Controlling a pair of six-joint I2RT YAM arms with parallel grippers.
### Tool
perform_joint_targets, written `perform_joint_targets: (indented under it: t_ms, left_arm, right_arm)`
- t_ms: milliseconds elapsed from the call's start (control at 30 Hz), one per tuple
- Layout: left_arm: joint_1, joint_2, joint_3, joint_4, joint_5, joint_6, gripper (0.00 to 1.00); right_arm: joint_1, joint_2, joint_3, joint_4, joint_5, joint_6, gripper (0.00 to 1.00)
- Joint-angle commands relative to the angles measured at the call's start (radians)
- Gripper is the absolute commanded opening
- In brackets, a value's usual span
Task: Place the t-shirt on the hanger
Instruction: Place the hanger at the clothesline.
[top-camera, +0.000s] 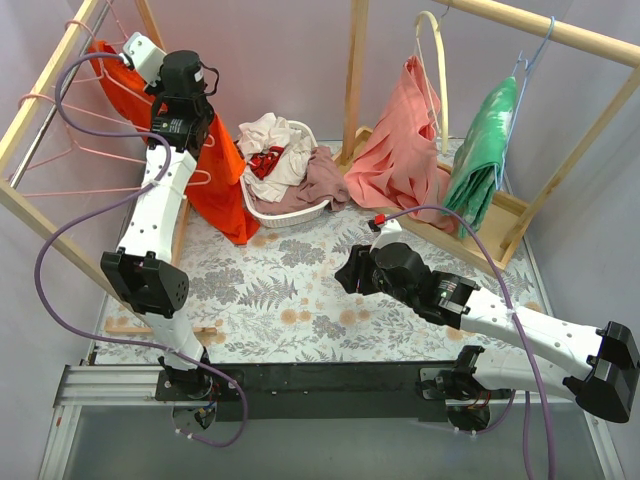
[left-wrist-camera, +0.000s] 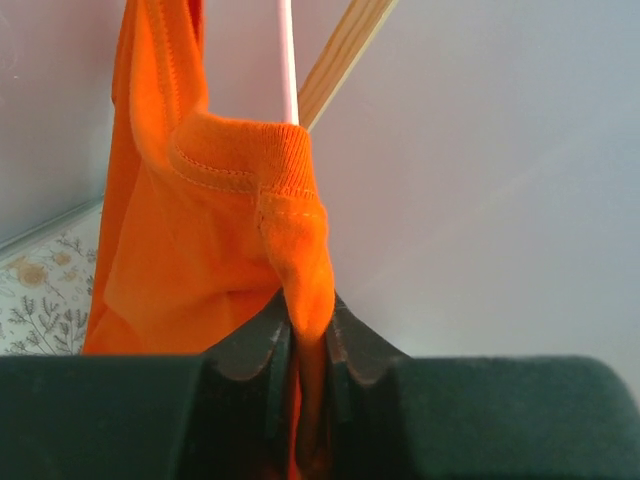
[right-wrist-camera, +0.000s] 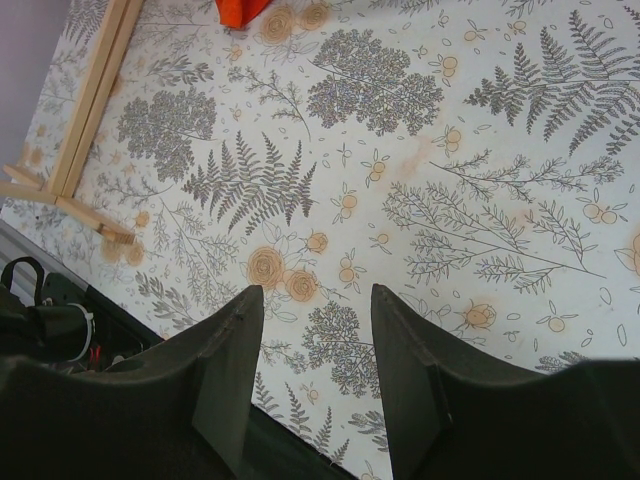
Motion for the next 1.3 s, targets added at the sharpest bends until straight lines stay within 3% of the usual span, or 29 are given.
perform_joint_targets:
  t_ms: [0, 233, 267, 367, 500, 767, 1033, 1267]
  left_arm:
    - [0.002, -0.069, -0.012, 0.02, 0.012, -0.004, 0.18]
    - [0.002, -0.086, -0.021, 0.018, 0.044, 0.006, 0.4]
    - [0.002, -0.087, -0.021, 0.018, 0.054, 0.009, 0.47]
    - [0.002, -0.104, -0.029, 0.011, 0.078, 0.012, 0.55]
    - [0.003, -0.138, -0.06, 0.009, 0.115, 0.012, 0.73]
    - [0.002, -0.204, -0.123, 0.003, 0.21, 0.019, 0.96]
    - [0.003, -0.259, -0.091, -0.068, 0.322, 0.067, 0.98]
    - [0.0, -0.293, -0.048, -0.163, 0.517, 0.087, 0.98]
  right_arm:
    - [0.005, -0.011, 0.031, 0.012, 0.004, -0.009, 0.55]
    - [0.005, -0.019, 0.031, 0.014, 0.004, -0.012, 0.55]
    - [0.005, -0.017, 0.03, 0.014, 0.005, -0.012, 0.55]
    - [0.005, -0.02, 0.03, 0.018, 0.004, -0.014, 0.56]
    - [0.005, -0.019, 0.03, 0.026, 0.001, -0.014, 0.55]
    - [0.005, -0.017, 0.031, 0.035, -0.002, -0.015, 0.55]
    - [0.005, -0.028, 0.03, 0.034, 0.005, -0.023, 0.56]
    - [0.005, -0.046, 0.031, 0.034, 0.011, -0.029, 0.56]
